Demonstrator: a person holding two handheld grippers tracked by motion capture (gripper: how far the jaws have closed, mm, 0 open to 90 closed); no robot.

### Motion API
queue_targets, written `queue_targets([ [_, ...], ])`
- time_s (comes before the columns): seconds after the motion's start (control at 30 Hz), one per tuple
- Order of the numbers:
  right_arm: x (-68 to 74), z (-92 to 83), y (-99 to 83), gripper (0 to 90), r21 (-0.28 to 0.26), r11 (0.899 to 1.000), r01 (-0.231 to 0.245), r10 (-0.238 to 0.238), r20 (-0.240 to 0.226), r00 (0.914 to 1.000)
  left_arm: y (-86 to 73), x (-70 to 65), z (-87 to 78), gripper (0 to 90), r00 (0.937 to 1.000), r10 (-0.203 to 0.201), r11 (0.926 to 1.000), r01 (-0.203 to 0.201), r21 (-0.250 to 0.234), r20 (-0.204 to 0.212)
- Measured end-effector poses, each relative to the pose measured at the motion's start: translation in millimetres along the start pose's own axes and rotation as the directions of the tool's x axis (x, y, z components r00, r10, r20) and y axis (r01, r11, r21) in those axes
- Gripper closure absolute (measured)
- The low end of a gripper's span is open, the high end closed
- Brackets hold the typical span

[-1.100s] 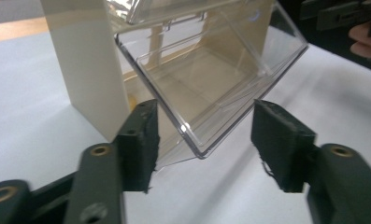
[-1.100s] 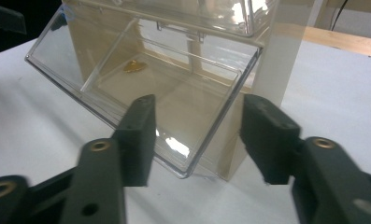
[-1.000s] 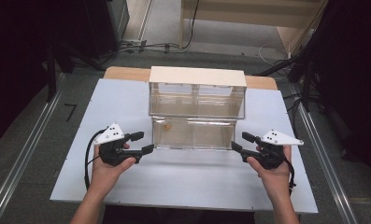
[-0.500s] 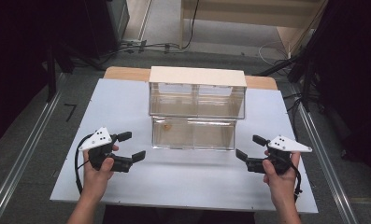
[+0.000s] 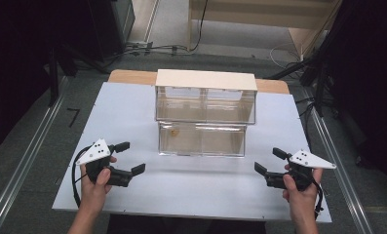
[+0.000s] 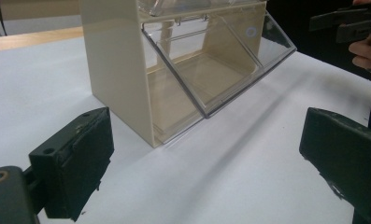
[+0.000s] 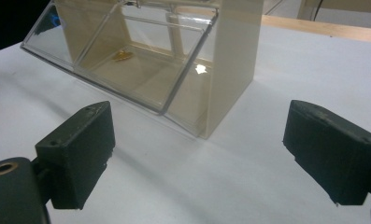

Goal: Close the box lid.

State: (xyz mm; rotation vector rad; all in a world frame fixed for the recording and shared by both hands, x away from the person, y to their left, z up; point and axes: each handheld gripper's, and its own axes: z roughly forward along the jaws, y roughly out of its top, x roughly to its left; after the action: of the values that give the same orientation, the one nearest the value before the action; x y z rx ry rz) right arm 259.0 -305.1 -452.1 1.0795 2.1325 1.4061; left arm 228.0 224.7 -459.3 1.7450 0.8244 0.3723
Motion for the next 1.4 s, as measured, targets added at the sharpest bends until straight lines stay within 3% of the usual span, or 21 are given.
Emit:
queue_targets([
  [0.33,-9.4,-8.2,-17.8,6.2,0.031,0.999,-0.021,0.021,0.026,0.9994,-13.1,5.7,-13.0,2.6,0.9992,-0.024,0.9997,0.024,0.000,-0.031],
  [0.57,-21.4,-12.5,-31.7,2.4,0.044,0.997,-0.057,0.056,0.015,0.9983,-23.3,13.6,-19.3,1.7,0.9980,-0.037,0.9993,0.037,-0.001,-0.052],
  [0.97,-40.8,-20.8,-43.3,0.0,0.030,0.996,-0.080,0.078,0.052,0.9956,-32.5,28.0,-28.0,1.2,0.9941,-0.055,0.9984,0.054,-0.014,-0.094],
  [1.17,-49.4,-21.2,-50.0,0.0,0.024,0.992,-0.126,0.125,0.048,0.9910,-37.8,34.6,-32.3,0.7,0.9926,-0.061,0.9981,0.059,-0.020,-0.105],
  [1.4,-58.1,-24.8,-55.5,0.0,0.002,0.991,-0.130,0.130,0.066,0.9893,-43.3,42.3,-37.1,0.0,0.9898,-0.080,0.9964,0.077,-0.035,-0.117],
])
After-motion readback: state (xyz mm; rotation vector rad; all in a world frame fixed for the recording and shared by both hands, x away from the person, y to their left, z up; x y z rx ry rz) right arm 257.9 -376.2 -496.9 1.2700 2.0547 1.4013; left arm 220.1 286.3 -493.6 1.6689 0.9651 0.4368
